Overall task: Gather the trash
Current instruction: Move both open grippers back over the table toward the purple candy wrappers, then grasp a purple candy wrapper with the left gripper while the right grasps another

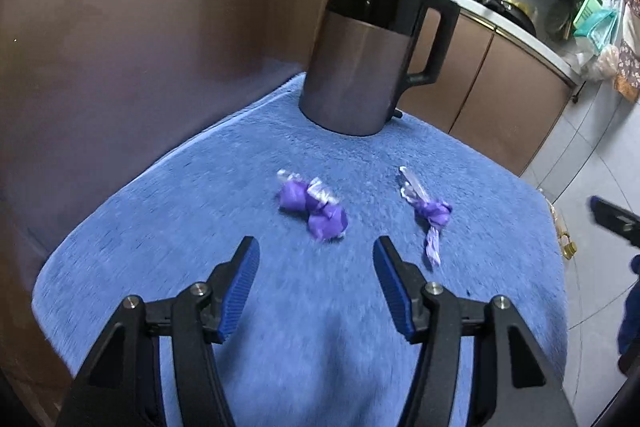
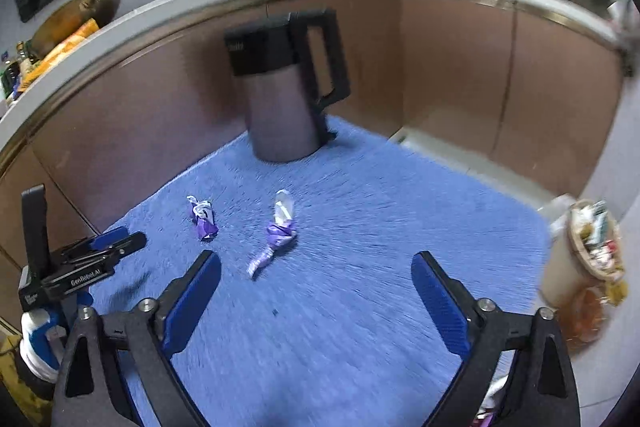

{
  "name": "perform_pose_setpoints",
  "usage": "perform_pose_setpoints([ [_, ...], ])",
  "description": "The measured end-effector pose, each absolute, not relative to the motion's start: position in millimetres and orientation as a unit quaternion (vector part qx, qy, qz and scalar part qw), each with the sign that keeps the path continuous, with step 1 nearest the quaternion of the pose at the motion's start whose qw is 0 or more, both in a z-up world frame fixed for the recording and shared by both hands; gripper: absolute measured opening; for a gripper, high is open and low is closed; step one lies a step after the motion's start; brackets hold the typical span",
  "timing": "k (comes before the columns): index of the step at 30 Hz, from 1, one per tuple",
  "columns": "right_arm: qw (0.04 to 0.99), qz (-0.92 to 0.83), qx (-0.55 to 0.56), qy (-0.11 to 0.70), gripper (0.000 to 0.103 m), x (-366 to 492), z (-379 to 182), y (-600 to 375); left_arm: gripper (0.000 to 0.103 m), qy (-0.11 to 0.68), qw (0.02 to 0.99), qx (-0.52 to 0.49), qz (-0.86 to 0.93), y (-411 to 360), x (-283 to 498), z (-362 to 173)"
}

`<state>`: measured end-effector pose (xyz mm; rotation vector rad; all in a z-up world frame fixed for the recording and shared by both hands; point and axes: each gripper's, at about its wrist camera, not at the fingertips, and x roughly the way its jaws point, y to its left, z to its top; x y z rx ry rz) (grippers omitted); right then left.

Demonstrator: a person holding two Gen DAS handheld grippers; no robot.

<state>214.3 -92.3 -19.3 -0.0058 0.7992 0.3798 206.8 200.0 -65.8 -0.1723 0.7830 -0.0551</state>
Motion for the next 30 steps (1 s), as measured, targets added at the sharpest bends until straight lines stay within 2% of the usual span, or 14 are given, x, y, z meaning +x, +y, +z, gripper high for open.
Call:
perform_pose_setpoints([
  [6, 0.874, 0.199, 0.028, 0.443, 0.07, 275, -71, -59, 0.057, 0.402, 0.911, -0.091, -0.018, 196, 256, -85],
  [11, 0.861, 0.208, 0.035, 0.463, 0.065, 302, -100, -39, 0.056, 0.413, 0.905, -0.099, -0.013, 197, 282, -99],
  [15, 0.855, 0.216, 0.034, 0.47, 0.057, 313, -112, -28, 0.056, 0.417, 0.903, -0.097, -0.014, 194, 294, -109],
  [18, 0.852, 0.218, 0.023, 0.476, 0.051, 318, -121, -19, 0.045, 0.428, 0.899, -0.094, -0.013, 191, 300, -118],
  [22, 0.847, 0.216, 0.012, 0.486, 0.035, 321, -131, -16, 0.041, 0.422, 0.901, -0.097, -0.009, 189, 296, -122],
  [24, 0.844, 0.22, 0.007, 0.488, 0.031, 320, -135, -15, 0.04, 0.418, 0.903, -0.101, -0.009, 190, 291, -120],
  [30, 0.856, 0.226, 0.013, 0.465, 0.03, 293, -121, -28, 0.039, 0.402, 0.909, -0.109, -0.001, 190, 263, -102],
])
